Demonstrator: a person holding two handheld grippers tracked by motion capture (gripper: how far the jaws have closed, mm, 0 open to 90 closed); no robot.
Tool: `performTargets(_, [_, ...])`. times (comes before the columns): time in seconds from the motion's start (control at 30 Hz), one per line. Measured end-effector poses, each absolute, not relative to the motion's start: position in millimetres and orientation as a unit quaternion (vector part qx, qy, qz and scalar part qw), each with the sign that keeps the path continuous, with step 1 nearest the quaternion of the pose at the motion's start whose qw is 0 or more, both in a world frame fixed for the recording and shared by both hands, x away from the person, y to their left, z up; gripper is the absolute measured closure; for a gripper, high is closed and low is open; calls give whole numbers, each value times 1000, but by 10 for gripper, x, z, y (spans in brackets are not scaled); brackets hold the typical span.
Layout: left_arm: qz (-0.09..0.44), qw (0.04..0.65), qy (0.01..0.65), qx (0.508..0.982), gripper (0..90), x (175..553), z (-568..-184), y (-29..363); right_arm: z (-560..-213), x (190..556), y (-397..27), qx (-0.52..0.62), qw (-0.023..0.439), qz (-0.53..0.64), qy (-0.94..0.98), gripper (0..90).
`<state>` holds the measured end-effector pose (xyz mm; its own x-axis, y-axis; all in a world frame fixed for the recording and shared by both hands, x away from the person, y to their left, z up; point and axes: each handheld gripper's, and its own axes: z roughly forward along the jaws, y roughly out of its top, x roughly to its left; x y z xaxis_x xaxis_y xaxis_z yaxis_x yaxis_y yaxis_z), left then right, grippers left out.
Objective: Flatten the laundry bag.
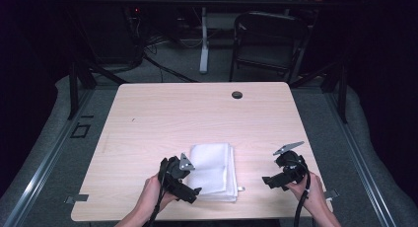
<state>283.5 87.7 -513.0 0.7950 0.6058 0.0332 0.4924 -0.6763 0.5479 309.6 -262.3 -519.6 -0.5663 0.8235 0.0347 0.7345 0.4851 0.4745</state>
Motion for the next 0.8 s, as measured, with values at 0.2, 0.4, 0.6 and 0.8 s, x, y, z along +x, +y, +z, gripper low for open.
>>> performTargets(0.2, [98,265,282,917,0,2792,-5183,727,-5201,3091,-2610,459,97,229,853,8])
performTargets(0.4, [93,259,259,926,0,2759,-5211,588,-5209,3099,-2603,458,90,229,854,9])
performTargets(0.6, [92,253,240,933,0,2740,-5251,422,-5211,3102,-2600,456,92,223,857,12])
performTargets(0.8, [101,242,237,935,7,2752,-5307,284,-5214,3102,-2603,456,90,224,856,13])
